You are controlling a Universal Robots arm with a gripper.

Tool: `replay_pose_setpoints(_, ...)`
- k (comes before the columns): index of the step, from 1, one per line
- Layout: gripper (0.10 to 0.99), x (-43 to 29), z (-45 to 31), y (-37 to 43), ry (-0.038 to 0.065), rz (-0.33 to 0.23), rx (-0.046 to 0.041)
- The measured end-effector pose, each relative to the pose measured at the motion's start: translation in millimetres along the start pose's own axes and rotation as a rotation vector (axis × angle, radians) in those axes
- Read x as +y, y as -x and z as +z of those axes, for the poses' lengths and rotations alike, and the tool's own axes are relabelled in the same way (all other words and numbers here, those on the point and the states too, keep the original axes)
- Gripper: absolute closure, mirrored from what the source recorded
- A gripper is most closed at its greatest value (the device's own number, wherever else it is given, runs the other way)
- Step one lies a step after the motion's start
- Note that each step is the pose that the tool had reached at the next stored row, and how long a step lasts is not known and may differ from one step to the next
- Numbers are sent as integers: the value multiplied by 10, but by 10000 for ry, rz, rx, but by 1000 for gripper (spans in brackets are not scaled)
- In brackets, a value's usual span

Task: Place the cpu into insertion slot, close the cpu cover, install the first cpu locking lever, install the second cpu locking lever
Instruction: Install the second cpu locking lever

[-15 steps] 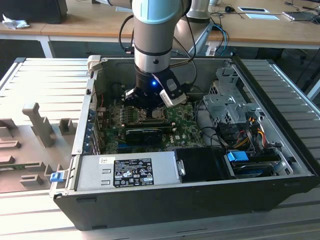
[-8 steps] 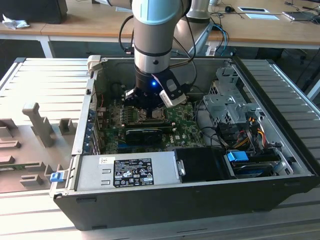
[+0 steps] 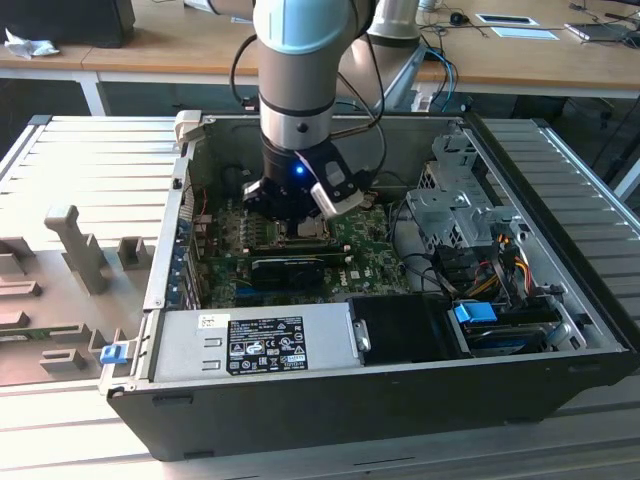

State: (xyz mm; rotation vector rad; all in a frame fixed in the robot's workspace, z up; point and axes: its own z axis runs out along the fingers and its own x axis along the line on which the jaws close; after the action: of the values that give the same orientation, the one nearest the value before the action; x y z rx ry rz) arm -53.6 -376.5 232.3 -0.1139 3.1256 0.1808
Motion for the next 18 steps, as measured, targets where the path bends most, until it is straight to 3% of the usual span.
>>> replay_pose_setpoints(4, 980, -12, 87, -6, 18, 1, -1)
replay_pose_setpoints(8, 980, -47, 95, -61, 197, -4, -17)
replay_pose_setpoints(9, 980, -73, 99, -93, 565, -89, -39)
replay_pose_setpoints(10, 980, -89, 105, -103, 728, -177, -38)
replay_pose_setpoints(18, 980, -160, 116, -136, 817, -234, -37)
